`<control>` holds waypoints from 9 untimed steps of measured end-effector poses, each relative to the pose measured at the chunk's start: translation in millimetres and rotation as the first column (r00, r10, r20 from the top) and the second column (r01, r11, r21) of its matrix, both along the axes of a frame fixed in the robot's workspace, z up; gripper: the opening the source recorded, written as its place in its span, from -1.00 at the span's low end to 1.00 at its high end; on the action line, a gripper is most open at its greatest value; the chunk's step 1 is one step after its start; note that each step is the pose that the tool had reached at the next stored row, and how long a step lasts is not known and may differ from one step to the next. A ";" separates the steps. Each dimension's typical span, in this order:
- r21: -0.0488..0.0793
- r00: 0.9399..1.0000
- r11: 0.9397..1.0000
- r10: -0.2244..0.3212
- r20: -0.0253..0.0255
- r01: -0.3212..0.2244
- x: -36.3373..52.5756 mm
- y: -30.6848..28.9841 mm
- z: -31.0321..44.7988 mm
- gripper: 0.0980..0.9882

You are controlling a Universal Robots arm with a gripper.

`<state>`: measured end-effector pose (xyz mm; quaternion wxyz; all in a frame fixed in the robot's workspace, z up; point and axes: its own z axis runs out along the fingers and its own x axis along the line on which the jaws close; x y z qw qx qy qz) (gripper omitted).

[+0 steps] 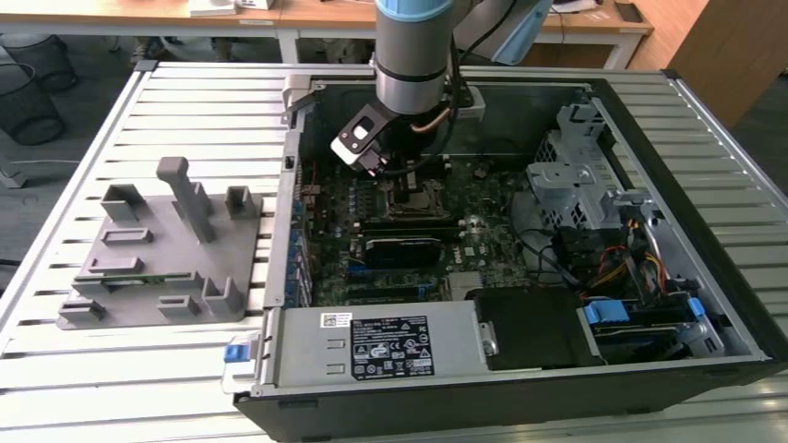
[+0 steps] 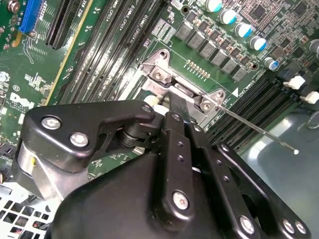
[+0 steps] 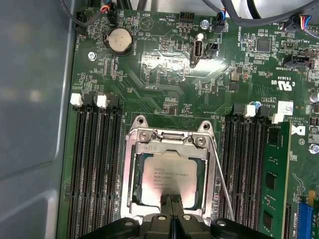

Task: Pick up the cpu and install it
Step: 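Close the cpu cover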

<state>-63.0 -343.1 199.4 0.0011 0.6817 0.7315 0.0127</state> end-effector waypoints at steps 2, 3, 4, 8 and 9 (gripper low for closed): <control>0.000 1.000 1.000 0.000 0.000 0.000 1.5 0.0 -0.1 -0.98; 0.000 1.000 1.000 0.000 0.000 0.000 1.9 -0.1 -0.1 -0.98; 0.000 1.000 1.000 0.000 0.000 0.000 2.2 0.0 -0.1 -0.98; 0.000 1.000 1.000 0.000 0.000 0.000 2.4 0.0 1.1 -0.98; 0.000 1.000 1.000 0.000 0.000 0.000 2.4 0.0 2.1 -0.98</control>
